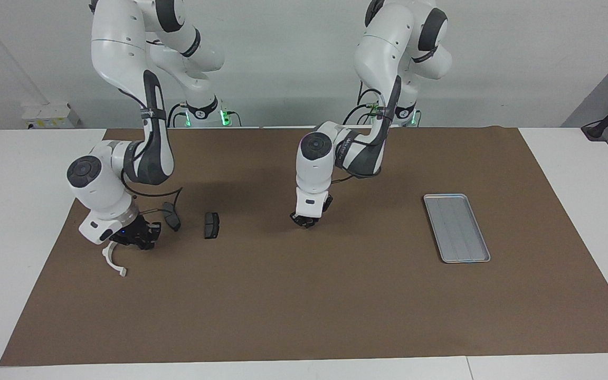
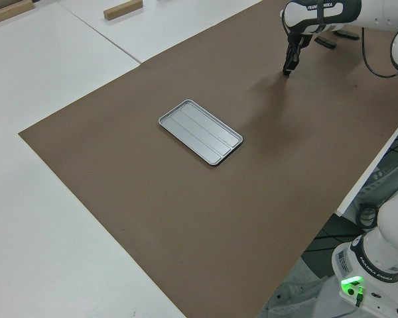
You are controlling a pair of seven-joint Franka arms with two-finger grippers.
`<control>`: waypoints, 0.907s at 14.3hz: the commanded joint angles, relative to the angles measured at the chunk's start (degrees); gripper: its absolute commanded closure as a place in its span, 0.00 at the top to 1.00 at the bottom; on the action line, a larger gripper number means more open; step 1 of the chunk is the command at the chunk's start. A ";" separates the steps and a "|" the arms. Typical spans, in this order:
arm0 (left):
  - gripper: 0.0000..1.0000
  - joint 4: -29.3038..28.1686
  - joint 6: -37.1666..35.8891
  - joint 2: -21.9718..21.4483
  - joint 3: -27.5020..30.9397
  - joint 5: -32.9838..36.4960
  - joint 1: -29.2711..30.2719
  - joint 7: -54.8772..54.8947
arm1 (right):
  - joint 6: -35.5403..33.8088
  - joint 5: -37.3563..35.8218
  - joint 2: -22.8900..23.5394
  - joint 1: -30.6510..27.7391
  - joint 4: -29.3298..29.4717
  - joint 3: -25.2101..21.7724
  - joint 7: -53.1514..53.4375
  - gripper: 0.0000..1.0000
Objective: Place bearing gear from tray to pile
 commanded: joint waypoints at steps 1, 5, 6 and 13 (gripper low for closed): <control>0.00 -1.79 2.16 -0.50 0.50 0.86 -0.54 -0.38 | 3.08 -0.65 -0.83 -1.77 -2.21 1.05 -0.74 0.12; 0.00 -2.41 2.95 -0.50 0.50 0.86 -0.54 -0.38 | 2.47 -0.65 -0.92 -1.59 -1.42 0.96 -0.38 0.90; 0.00 -2.50 3.04 -0.50 0.50 0.86 -0.54 -0.29 | 2.20 -0.65 -0.92 -1.24 -1.16 0.96 0.14 0.91; 1.00 -1.63 0.94 -0.67 0.68 1.82 -0.37 -0.29 | -9.46 0.14 -4.26 3.06 9.98 2.02 7.59 0.93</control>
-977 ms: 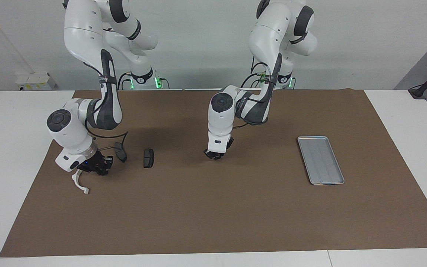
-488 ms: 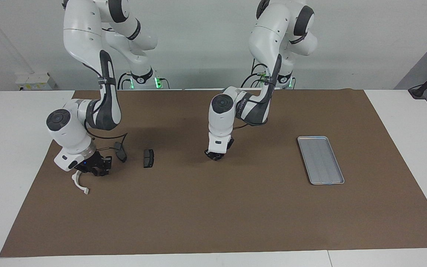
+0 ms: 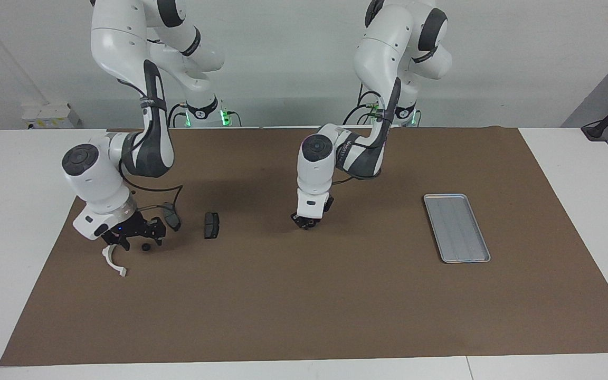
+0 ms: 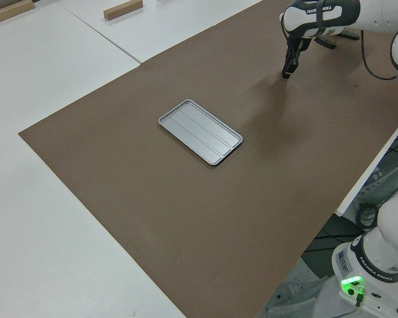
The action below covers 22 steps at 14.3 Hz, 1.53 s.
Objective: Place bearing gear from tray to pile
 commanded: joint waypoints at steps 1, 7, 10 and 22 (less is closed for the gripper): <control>1.00 0.00 -1.59 -1.02 0.63 2.33 0.16 -0.03 | -7.53 -0.50 -0.83 2.30 6.96 0.46 5.11 0.92; 1.00 -0.17 -9.84 -8.74 0.54 2.77 7.09 4.60 | -14.23 -1.72 -0.74 7.30 12.35 0.37 12.23 0.94; 1.00 -0.53 -17.92 -15.42 0.45 2.16 14.12 17.16 | -15.55 -3.40 -0.91 11.86 12.35 0.29 16.61 1.00; 1.00 -0.35 -38.23 -31.43 0.28 1.98 34.08 49.60 | -15.99 -3.40 4.96 28.39 17.25 0.46 44.21 1.00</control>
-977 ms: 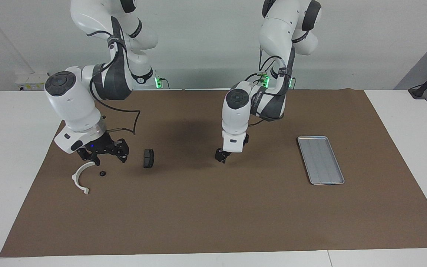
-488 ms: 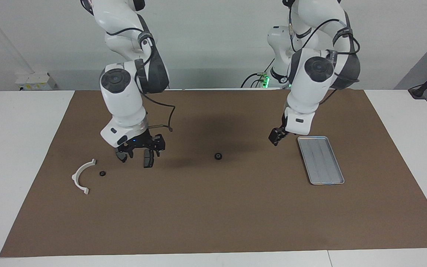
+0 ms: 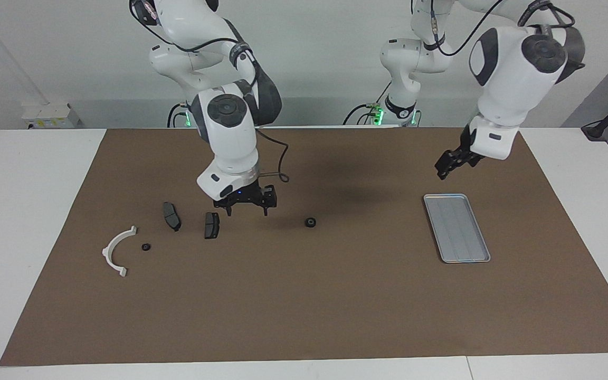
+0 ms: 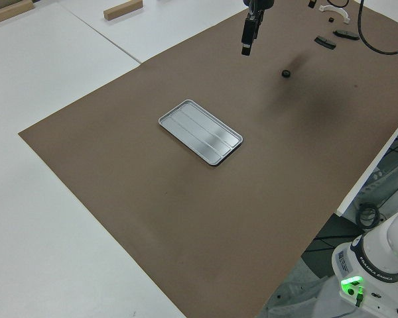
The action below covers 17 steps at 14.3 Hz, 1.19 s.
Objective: Place bearing gear from tray to pile
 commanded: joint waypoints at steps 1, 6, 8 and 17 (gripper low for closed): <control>1.00 -1.40 -4.99 -3.50 -1.84 0.16 5.51 6.21 | -0.60 -0.88 4.87 2.96 5.70 -0.08 6.46 1.00; 1.00 -2.63 -6.86 -6.14 -3.78 -0.10 8.79 8.86 | -0.34 -1.15 12.07 8.33 12.46 -0.17 15.34 1.00; 1.00 -3.33 -3.63 -6.14 -3.78 -1.24 9.14 8.94 | 2.02 -1.15 14.28 9.56 13.89 -0.17 17.64 1.00; 1.00 -5.97 3.25 -5.52 -3.69 -2.92 9.67 8.86 | 9.94 -0.45 17.45 9.74 12.93 0.01 17.73 1.00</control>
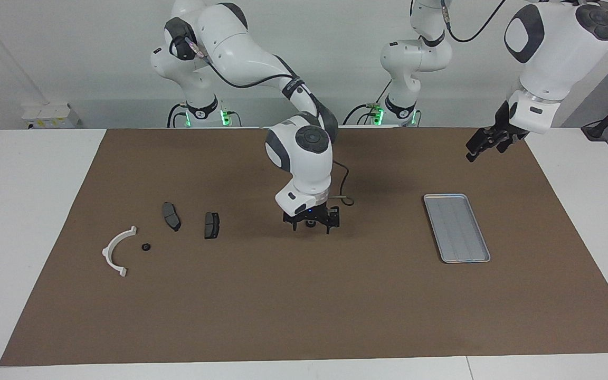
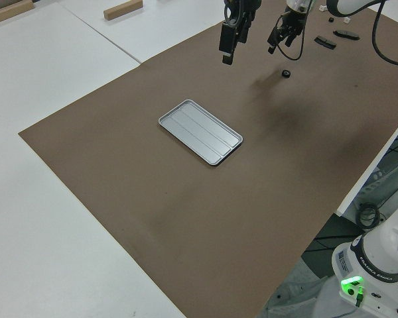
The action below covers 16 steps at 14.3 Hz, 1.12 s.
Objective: Place bearing gear from tray to pile
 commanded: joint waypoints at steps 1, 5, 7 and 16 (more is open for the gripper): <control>1.00 -1.24 0.37 -0.82 -0.72 -0.94 1.35 0.95 | 0.51 -0.34 0.72 0.02 0.15 0.28 1.08 1.00; 1.00 -1.24 0.02 -0.91 -0.55 -0.94 1.26 0.95 | 0.86 0.10 -0.33 0.55 -3.64 0.54 0.64 1.00; 1.00 -1.24 0.02 -0.91 -0.63 -0.94 1.26 0.60 | 1.82 0.27 -1.47 0.63 -6.61 0.81 -0.15 1.00; 1.00 -1.24 -0.59 -1.00 -0.54 -0.94 0.83 -0.01 | 1.83 1.59 -2.36 0.19 -8.56 3.26 -1.20 0.94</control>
